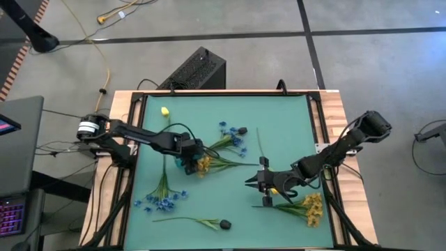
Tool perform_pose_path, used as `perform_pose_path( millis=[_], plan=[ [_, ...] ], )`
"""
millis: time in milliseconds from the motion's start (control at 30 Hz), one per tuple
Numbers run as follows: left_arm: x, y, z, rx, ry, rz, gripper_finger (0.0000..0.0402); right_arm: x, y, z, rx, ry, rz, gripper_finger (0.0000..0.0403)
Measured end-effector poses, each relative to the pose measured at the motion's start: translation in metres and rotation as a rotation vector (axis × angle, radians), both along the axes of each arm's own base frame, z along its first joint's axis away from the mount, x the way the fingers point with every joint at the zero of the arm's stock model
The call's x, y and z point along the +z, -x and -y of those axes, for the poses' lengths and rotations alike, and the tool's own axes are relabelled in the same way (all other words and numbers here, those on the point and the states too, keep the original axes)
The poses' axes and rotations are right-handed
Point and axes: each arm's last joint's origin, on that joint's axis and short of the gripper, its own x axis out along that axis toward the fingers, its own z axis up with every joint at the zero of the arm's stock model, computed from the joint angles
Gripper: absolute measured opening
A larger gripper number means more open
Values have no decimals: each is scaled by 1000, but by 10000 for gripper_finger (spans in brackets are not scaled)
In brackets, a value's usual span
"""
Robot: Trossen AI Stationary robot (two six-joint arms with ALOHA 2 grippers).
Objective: Sort flowers into vase by color
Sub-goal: Adjust the blue vase
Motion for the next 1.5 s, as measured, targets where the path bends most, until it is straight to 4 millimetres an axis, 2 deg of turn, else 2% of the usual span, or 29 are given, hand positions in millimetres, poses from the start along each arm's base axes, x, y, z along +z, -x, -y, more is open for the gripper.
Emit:
perform_pose_path(
  millis=[200,367,533,767,1000,1300,1500],
  plan=[
    [17,0,3,-6,-41,92,233,0,0,0,1,-1,0,72],
    [24,0,11,-35,-56,244,233,0,0,0,4,-2,-1,72],
    [22,17,10,7,-42,353,233,0,0,-1,7,-1,-5,72],
    [30,46,10,26,-28,624,233,0,-1,2,-2,-3,-1,72],
    [50,69,10,2,-27,842,233,2,-6,9,-33,-16,23,72],
    [85,82,17,-122,-73,1152,233,1,-8,12,-49,-20,19,72],
    [114,92,23,-251,-89,1419,239,2,-9,12,-49,-29,35,72]
  ],
)
